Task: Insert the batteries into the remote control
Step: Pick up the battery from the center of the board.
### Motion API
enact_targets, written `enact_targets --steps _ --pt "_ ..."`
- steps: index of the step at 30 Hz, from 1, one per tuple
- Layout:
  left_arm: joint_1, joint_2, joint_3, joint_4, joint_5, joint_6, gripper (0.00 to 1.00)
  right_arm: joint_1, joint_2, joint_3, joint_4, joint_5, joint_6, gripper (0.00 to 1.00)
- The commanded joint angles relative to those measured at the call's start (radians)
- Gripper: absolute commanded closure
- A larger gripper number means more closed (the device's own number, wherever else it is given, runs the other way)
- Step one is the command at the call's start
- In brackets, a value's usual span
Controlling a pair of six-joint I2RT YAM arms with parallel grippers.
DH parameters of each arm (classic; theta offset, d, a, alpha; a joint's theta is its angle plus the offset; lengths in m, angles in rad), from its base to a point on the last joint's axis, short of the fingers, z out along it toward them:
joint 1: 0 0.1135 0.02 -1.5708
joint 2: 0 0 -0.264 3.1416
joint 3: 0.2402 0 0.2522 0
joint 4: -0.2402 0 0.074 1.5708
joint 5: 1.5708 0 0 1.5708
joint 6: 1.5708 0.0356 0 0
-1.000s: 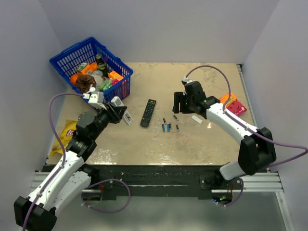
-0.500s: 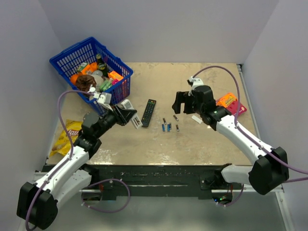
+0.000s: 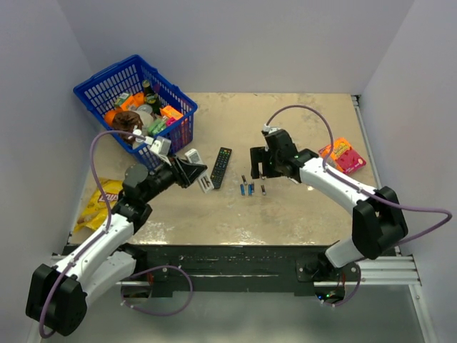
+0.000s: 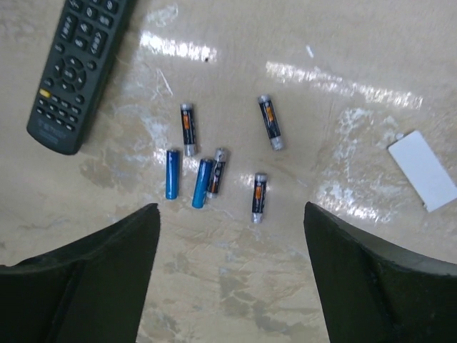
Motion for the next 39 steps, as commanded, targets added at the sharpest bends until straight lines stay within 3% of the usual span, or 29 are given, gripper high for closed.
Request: enact_targets --steps 1,4,10,16,39 --pt "0.006 -0.032 -0.026 0.064 0.038 0.032 1.00 0.053 0.045 0.086 -0.123 0.095 0.063 0.21" --pt "0.006 -0.033 -0.042 0.061 0.042 0.026 1.00 0.102 0.090 0.129 -0.175 0.140 0.087 0.36" --pt "0.007 -0.043 -0.048 0.031 0.033 0.026 1.00 0.150 0.182 0.215 -0.215 0.170 0.126 0.56" --pt "0.007 -0.066 -0.056 0.009 0.021 0.033 1.00 0.164 0.280 0.288 -0.234 0.154 0.136 0.68" --pt "0.007 -0.056 -0.039 -0.022 0.018 0.052 1.00 0.161 0.365 0.297 -0.254 0.227 0.204 0.79"
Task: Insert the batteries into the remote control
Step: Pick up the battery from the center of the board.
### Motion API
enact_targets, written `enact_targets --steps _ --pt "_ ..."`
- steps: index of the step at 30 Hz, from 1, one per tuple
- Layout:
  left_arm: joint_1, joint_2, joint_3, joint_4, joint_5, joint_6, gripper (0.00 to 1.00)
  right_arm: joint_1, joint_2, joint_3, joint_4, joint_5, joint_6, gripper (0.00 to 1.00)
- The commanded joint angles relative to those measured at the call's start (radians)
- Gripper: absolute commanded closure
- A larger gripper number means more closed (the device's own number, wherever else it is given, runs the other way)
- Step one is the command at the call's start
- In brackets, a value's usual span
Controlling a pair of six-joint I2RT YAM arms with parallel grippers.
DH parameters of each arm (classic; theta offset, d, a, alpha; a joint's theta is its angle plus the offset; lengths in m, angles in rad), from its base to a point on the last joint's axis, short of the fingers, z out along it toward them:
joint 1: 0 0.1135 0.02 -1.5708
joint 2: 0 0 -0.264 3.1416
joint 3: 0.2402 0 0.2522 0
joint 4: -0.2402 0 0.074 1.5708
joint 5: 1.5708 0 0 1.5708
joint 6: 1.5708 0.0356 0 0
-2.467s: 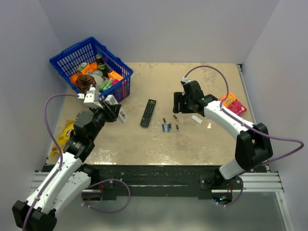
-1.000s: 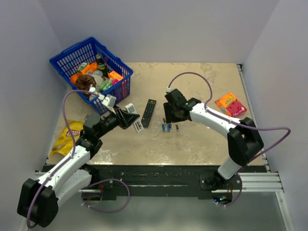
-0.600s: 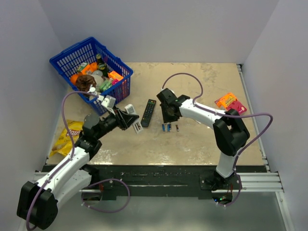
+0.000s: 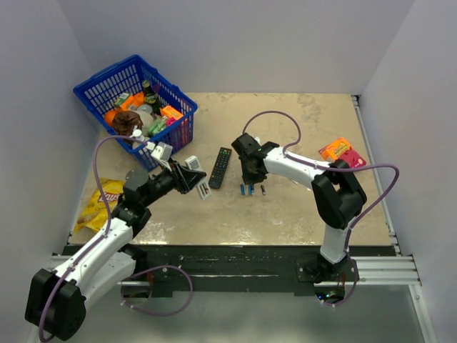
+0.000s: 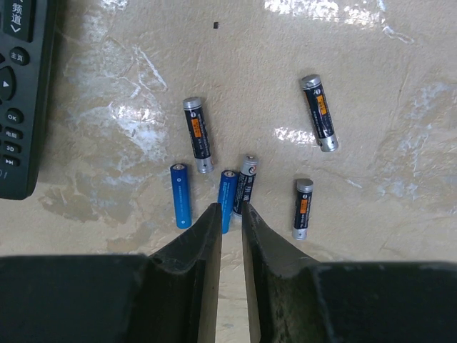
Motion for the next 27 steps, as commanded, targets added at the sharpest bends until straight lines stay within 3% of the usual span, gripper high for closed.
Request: enact_targets --steps 1,27 --pt "0.007 -0.012 0.013 0.034 0.000 0.029 1.00 -0.008 -0.005 0.025 -0.007 0.063 0.043 0.80" --pt "0.007 -0.021 0.018 0.031 0.004 0.023 1.00 -0.039 0.071 -0.023 0.070 0.034 0.047 0.84"
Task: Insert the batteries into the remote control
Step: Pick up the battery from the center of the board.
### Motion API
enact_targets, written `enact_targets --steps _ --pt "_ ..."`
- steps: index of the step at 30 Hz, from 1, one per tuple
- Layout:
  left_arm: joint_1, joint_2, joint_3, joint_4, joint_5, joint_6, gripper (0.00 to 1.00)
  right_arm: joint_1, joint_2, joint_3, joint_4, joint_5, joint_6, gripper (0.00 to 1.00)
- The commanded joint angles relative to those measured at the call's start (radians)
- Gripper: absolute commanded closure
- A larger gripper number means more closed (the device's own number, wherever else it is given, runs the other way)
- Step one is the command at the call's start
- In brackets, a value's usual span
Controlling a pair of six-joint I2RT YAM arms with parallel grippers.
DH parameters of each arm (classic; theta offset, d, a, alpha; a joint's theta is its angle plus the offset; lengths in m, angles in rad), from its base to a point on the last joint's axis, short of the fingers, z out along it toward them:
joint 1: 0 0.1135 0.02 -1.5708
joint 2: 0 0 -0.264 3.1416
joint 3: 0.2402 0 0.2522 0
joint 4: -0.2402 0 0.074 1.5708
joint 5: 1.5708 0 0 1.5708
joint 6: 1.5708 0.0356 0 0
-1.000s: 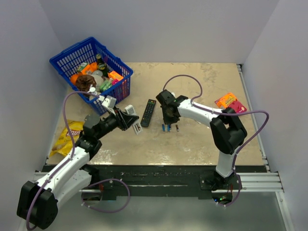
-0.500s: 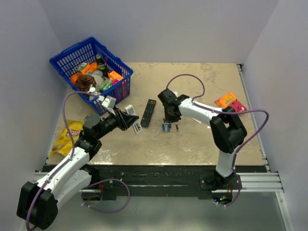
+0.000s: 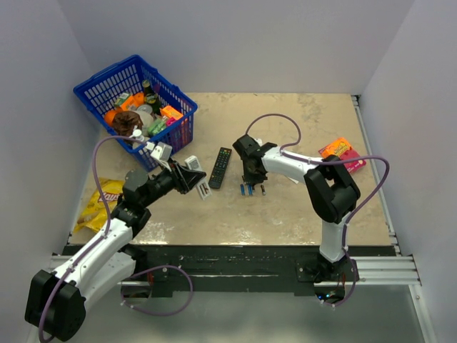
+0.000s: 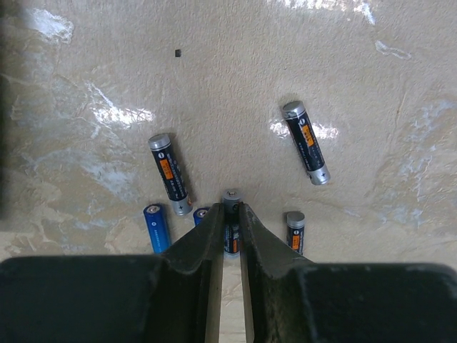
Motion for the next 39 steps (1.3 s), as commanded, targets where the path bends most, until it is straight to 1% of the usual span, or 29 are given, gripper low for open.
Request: enact_targets --steps 1,10,18,20,21,24,28,29,31,32,34,35,38,39 --pt "0.007 -0.013 0.017 0.030 0.004 0.024 1.00 -0.006 -0.001 -0.020 0.026 0.016 0.021 0.84" --pt "0.007 -0.007 0.017 0.036 0.004 0.013 1.00 -0.009 0.005 -0.049 0.042 0.018 0.007 0.84" --pt "0.007 0.027 0.010 0.093 0.026 -0.035 1.00 -0.012 0.012 -0.070 0.054 0.027 -0.027 0.81" --pt "0.007 0.034 0.007 0.116 0.029 -0.045 1.00 -0.012 0.004 -0.081 0.065 0.030 -0.031 0.83" --pt "0.007 0.044 0.001 0.139 0.034 -0.056 1.00 -0.012 -0.004 -0.086 0.068 0.031 -0.037 0.88" --pt "0.007 0.064 -0.008 0.199 0.050 -0.084 1.00 -0.012 -0.053 -0.099 0.092 0.048 -0.057 0.90" --pt "0.007 0.100 -0.020 0.303 0.066 -0.136 1.00 -0.012 -0.175 -0.122 0.140 0.087 -0.091 0.93" --pt "0.007 0.110 -0.023 0.324 0.067 -0.145 1.00 -0.012 -0.232 -0.127 0.163 0.103 -0.102 0.94" --pt "0.007 0.140 -0.023 0.375 0.067 -0.167 1.00 -0.009 -0.295 -0.144 0.194 0.105 -0.137 0.94" --pt "0.007 0.166 -0.013 0.389 0.078 -0.173 1.00 -0.008 -0.362 -0.156 0.245 0.088 -0.151 0.95" --pt "0.007 0.191 0.004 0.400 0.081 -0.174 1.00 -0.005 -0.427 -0.197 0.334 0.065 -0.191 0.95" --pt "0.007 0.212 0.018 0.404 0.081 -0.179 1.00 -0.003 -0.489 -0.208 0.364 0.027 -0.203 0.95" --pt "0.007 0.251 0.036 0.467 0.087 -0.219 1.00 0.008 -0.588 -0.245 0.474 -0.028 -0.241 0.95" --pt "0.007 0.263 0.040 0.510 0.092 -0.231 1.00 0.011 -0.611 -0.263 0.503 -0.080 -0.258 0.94"
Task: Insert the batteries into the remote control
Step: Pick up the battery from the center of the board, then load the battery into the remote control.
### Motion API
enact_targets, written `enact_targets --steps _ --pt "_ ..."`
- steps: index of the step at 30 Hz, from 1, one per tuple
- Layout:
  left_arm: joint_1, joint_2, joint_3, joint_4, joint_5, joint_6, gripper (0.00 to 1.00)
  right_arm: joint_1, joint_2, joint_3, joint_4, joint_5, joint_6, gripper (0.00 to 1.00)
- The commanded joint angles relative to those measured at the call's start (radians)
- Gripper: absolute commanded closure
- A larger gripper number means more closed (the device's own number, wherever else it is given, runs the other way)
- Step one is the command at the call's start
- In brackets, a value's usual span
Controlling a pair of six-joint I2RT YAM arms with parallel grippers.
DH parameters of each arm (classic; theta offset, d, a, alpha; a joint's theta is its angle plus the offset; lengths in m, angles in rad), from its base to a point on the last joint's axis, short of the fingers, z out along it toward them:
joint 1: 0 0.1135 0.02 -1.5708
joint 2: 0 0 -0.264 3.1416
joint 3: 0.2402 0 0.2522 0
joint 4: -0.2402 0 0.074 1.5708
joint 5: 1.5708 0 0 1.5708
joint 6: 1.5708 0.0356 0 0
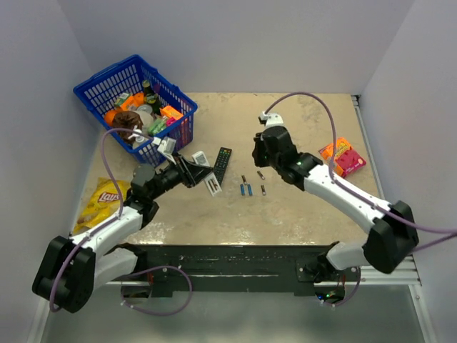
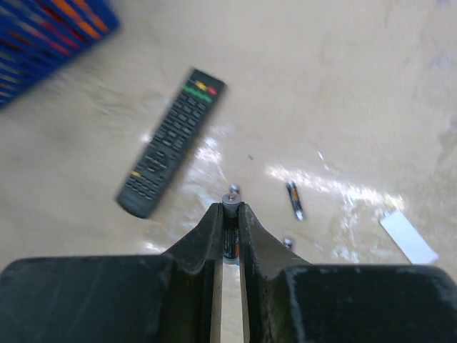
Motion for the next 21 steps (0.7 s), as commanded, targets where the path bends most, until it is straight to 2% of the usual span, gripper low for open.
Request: enact_targets --steps 1,6,13,21 --pt "0.007 0.051 0.061 0.220 0.029 -0.072 1.00 0.024 -0.123 -0.055 0.256 -0.123 -0.084 0.94" --pt "0.005 0.150 0.090 0.386 0.063 -0.177 1.00 0.075 -0.247 -0.139 0.442 -0.243 -0.130 0.93" --pt "0.000 0.206 0.172 0.380 0.073 -0.188 1.00 0.126 -0.304 -0.187 0.586 -0.324 -0.163 0.92" --pt "-0.003 0.215 0.201 0.365 0.050 -0.199 1.00 0.169 -0.293 -0.225 0.671 -0.400 -0.166 0.92"
